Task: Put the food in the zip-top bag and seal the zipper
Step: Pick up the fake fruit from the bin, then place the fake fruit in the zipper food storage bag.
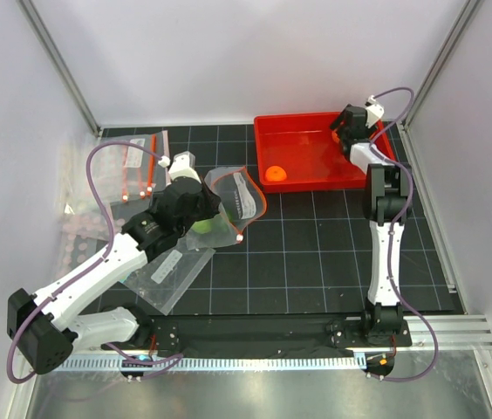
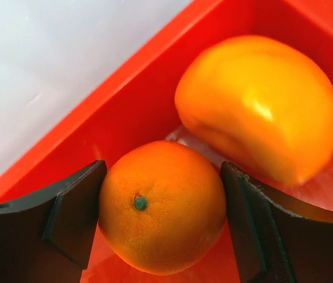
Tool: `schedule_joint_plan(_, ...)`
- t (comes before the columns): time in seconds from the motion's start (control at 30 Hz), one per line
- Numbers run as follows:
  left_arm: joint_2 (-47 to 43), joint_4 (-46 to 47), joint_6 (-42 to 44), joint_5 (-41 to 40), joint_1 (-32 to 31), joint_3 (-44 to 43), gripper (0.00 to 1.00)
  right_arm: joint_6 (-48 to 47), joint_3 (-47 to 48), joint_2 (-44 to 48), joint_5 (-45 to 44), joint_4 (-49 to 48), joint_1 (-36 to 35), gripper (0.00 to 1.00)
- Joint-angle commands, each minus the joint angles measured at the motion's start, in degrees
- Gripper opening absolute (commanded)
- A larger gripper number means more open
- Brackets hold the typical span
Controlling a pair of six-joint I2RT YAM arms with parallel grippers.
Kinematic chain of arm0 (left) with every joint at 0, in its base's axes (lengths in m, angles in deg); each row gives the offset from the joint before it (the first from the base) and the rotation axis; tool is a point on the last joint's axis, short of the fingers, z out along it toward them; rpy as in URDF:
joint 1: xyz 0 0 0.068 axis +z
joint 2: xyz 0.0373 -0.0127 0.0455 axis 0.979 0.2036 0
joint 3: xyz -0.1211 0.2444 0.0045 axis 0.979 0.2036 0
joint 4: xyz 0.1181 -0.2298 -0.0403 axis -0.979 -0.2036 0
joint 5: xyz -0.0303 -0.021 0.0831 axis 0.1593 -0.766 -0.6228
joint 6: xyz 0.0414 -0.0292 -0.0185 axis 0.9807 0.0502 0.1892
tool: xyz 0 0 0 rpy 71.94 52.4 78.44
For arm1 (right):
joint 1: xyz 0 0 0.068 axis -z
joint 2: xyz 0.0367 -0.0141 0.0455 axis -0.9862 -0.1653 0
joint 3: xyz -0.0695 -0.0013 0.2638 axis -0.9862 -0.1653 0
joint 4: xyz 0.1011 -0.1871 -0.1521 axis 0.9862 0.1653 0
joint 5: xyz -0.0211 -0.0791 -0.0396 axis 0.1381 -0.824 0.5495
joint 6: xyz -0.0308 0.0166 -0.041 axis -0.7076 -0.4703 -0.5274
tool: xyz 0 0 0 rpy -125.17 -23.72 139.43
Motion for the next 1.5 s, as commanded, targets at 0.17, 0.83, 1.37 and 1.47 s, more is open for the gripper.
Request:
schedule_joint_plan(0.17,-1.54,3.18,0.19,-1.15,0.34,-0.17,0.0,4.37,-12.2,18.05,4.71,-2.47,-0.59,0.6)
schedule_joint_plan(0.83,0.92,2.3,1.95,1.49,0.34,-1.84,0.0,10.71,-51.05,62.52,16.23,-4.84,-18.41,0.5)
schedule_joint_plan(1.37,-0.22,0.11,3.0,-0.97,0.34,-3.07,0.0,-0.46,-59.86,70.91,10.08,-10.28,-43.3,0.49)
schedule_joint_plan(1.47,-0.13,-0.68,3.0,-1.15,0.34,-3.69,0.0,-1.78,-60.65,69.15,9.73,-12.4,-45.14,0.49)
